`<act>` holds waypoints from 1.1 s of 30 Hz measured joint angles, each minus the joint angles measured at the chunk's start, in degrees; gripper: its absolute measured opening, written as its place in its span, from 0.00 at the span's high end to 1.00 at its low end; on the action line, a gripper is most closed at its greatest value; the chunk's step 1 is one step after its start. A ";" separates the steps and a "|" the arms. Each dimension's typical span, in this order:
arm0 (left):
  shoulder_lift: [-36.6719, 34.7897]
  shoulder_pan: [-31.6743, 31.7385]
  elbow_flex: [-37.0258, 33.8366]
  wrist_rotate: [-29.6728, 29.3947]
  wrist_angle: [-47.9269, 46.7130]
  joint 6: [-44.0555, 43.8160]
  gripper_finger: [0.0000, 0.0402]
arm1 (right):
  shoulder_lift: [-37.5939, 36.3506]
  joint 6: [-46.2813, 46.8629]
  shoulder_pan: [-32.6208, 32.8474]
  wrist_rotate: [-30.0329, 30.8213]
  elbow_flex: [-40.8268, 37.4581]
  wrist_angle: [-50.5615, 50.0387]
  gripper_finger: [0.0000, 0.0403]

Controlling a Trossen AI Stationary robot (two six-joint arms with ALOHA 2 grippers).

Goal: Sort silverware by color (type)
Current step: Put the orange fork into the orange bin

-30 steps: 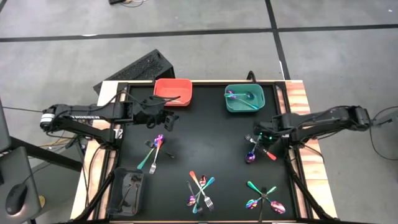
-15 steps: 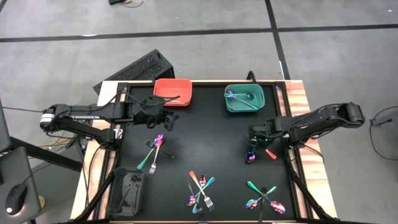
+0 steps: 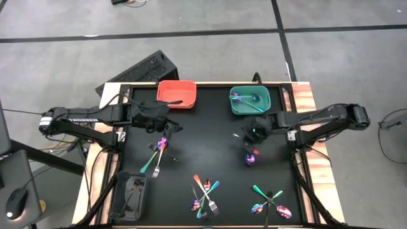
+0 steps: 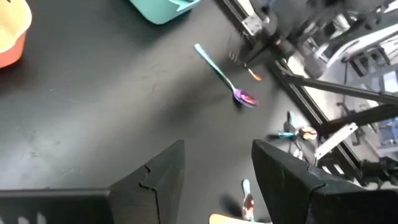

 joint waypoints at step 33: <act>-9.49 -1.69 0.04 -28.74 -5.65 -12.60 0.57 | 59.09 -37.74 -26.25 -16.14 68.57 23.22 0.84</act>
